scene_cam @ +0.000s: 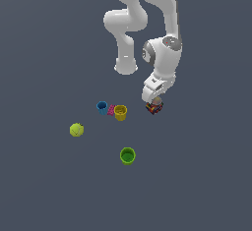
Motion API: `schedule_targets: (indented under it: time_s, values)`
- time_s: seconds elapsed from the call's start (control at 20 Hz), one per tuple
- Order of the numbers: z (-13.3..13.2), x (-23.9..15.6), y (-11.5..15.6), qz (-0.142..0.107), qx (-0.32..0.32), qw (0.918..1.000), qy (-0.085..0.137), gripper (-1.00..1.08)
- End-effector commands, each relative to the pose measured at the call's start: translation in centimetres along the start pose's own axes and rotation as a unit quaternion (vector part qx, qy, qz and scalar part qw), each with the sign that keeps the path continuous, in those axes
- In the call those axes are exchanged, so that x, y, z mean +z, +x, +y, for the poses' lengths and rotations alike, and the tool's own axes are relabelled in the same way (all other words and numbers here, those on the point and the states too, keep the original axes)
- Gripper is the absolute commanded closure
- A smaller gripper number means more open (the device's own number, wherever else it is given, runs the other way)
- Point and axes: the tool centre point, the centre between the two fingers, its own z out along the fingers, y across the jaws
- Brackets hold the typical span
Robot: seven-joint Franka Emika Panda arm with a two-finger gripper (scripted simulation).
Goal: Pick up a designated object from a clutter of objects.
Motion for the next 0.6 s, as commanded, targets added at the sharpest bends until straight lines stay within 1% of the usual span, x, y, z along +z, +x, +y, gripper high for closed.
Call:
schedule_targets:
  time_s: [0.0,0.55]
  values:
    - [0.0,0.3,0.0,0.0,0.0,1.0,0.0,-0.92]
    - [-0.2,4.1,-0.1,0.0,-0.002,1.0,0.001,-0.92]
